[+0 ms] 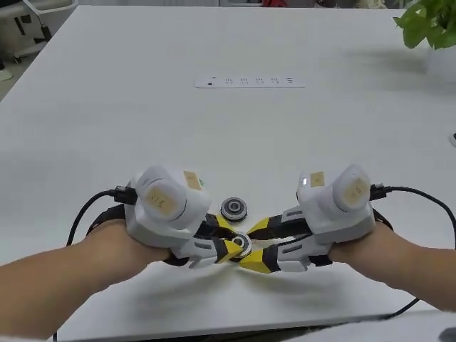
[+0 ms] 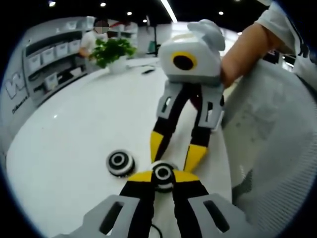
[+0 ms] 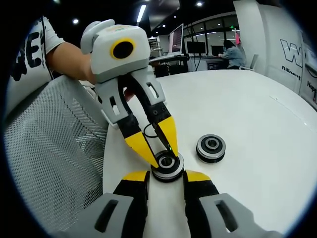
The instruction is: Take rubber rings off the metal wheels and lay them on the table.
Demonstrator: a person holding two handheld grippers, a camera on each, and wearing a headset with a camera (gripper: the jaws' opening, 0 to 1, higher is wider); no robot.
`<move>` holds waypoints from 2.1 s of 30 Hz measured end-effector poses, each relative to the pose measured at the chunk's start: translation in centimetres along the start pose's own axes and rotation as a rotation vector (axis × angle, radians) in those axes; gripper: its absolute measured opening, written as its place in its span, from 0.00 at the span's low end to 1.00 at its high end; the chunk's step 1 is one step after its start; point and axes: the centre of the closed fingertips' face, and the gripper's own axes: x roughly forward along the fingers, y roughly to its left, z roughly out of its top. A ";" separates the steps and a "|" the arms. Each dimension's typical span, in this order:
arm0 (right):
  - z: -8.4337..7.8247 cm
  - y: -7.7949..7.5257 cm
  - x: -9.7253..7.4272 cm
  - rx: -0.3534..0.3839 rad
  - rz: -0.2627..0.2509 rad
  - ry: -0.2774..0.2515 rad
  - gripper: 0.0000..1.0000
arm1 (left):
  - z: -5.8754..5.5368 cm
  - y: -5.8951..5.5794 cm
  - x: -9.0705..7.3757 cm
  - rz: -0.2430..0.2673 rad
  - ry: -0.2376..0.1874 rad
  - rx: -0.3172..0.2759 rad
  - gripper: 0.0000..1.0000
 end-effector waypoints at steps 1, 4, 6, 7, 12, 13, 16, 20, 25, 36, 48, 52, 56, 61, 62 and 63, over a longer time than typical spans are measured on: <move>-0.1 0.0 -0.1 0.018 0.004 0.001 0.21 | 0.0 0.0 0.0 0.001 -0.001 -0.001 0.14; -0.1 0.2 0.0 0.017 0.001 -0.002 0.21 | 0.0 0.0 0.0 0.002 -0.002 -0.001 0.14; -0.1 0.1 0.0 0.008 0.000 0.002 0.20 | 0.0 0.0 0.0 0.003 -0.002 -0.001 0.14; -0.1 0.0 0.0 0.003 -0.001 0.004 0.20 | 0.0 0.0 0.0 0.004 -0.002 0.001 0.14; -0.3 -0.1 0.0 -0.011 -0.002 0.015 0.18 | 0.0 -0.1 0.0 0.007 -0.005 0.001 0.14; -0.3 -0.1 -0.1 -0.015 -0.003 0.017 0.18 | 0.0 -0.1 0.0 0.007 -0.005 0.000 0.14; -0.5 -0.2 -0.2 -0.035 -0.006 0.030 0.14 | 0.0 0.0 0.0 0.008 -0.007 -0.001 0.13; -0.4 -0.1 -0.2 -0.023 -0.005 0.026 0.13 | 0.0 0.0 0.0 0.008 -0.007 -0.002 0.13; -0.4 -0.1 -0.3 -0.025 -0.004 0.026 0.13 | 0.0 0.0 0.0 0.008 -0.010 -0.004 0.13; -0.6 -0.3 -0.5 -0.021 -0.008 0.031 0.05 | 0.1 0.1 0.0 0.010 -0.015 -0.006 0.13; -0.7 -0.8 -0.6 0.057 -0.018 0.022 0.00 | 0.0 0.0 0.0 0.016 -0.014 -0.002 0.13; -0.8 -1.0 -0.7 0.101 -0.026 0.019 0.00 | 0.1 -0.1 0.0 0.016 -0.011 0.006 0.13; -0.5 -1.5 -1.2 0.197 -0.036 -0.026 0.00 | 0.1 -0.1 0.0 0.018 -0.011 0.007 0.13; -0.3 -1.7 -1.4 0.245 -0.038 -0.054 0.00 | 0.1 -0.1 0.0 0.020 -0.008 0.010 0.13; -0.2 -1.6 -1.3 0.246 -0.038 -0.055 0.00 | 0.1 -0.1 0.0 0.021 -0.007 0.011 0.13; -0.1 -1.6 -1.4 0.247 -0.038 -0.057 0.00 | 0.1 -0.1 0.0 0.022 -0.007 0.010 0.13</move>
